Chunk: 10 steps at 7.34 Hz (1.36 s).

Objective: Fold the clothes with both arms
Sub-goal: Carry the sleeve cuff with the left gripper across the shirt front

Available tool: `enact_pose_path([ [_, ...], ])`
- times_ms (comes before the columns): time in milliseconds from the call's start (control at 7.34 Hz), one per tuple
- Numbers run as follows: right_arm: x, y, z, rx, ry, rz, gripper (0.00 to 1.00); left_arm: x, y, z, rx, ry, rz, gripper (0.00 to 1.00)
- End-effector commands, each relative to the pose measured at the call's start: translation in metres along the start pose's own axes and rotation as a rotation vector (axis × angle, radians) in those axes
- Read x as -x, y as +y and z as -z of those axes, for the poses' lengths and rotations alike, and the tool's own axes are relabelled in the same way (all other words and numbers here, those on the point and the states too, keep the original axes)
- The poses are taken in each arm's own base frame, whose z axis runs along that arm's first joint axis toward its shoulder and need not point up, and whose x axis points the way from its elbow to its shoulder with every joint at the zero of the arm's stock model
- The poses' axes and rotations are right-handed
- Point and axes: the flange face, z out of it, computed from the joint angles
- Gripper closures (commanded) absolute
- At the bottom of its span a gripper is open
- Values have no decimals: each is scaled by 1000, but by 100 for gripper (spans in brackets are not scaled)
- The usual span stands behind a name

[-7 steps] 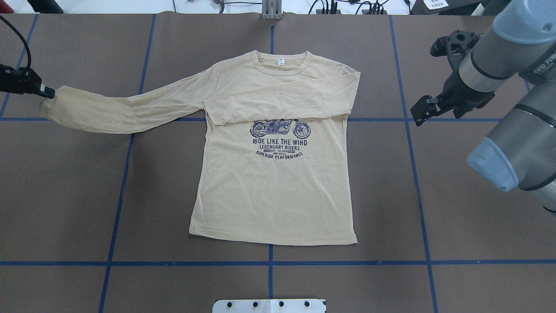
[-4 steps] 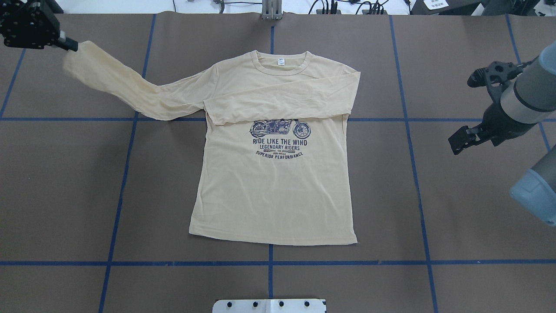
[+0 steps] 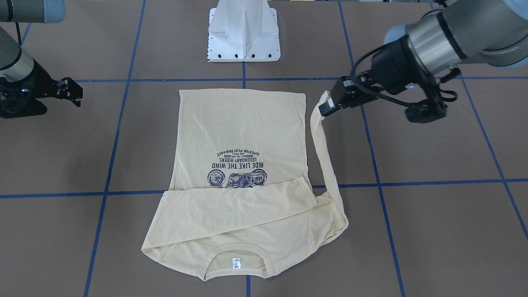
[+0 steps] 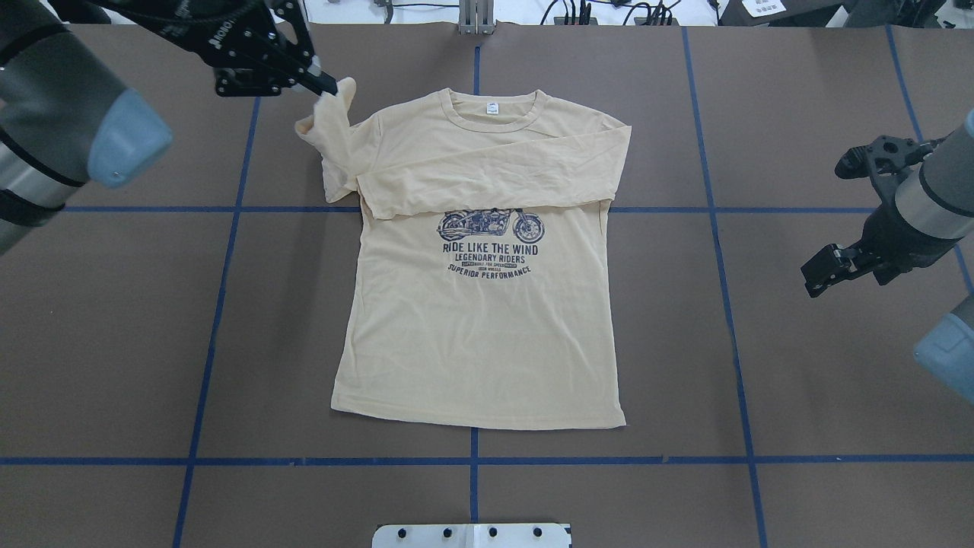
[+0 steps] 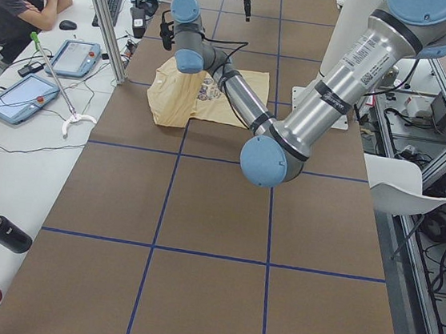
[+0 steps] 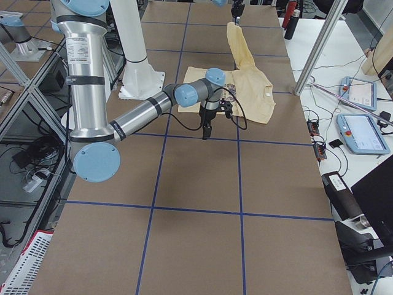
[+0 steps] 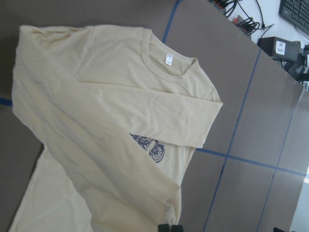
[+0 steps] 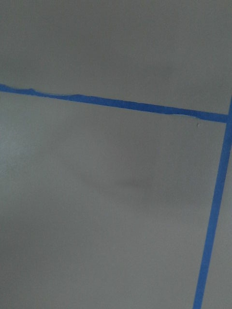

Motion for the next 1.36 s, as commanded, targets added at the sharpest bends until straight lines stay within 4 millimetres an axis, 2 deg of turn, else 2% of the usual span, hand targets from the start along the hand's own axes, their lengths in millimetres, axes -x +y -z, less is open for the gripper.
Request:
enact_pose_path([
  [0, -1, 0, -1, 1, 1, -5, 0, -34, 45, -67, 7, 25, 10, 100],
  [136, -3, -1, -3, 4, 4, -10, 0, -40, 65, -93, 17, 30, 9, 100],
  [272, -3, -2, -4, 6, 5, -12, 0, -47, 78, -111, -6, 46, 23, 100],
  [409, -4, -3, -5, 8, 6, -13, 0, -53, 74, -131, -34, 40, 34, 100],
  [545, -5, -4, -5, 9, 7, -14, 0, -56, 58, -148, -61, 26, 49, 100],
  [681, -5, -5, -8, 12, 9, -18, 0, -50, 54, -173, -71, 31, 48, 100],
  [953, -5, -9, -10, 14, 12, -19, 0, -53, 54, -222, -121, 31, 59, 100],
  [1226, -5, -11, -12, 17, 14, -21, 0, -48, 64, -285, -146, 51, 64, 100],
])
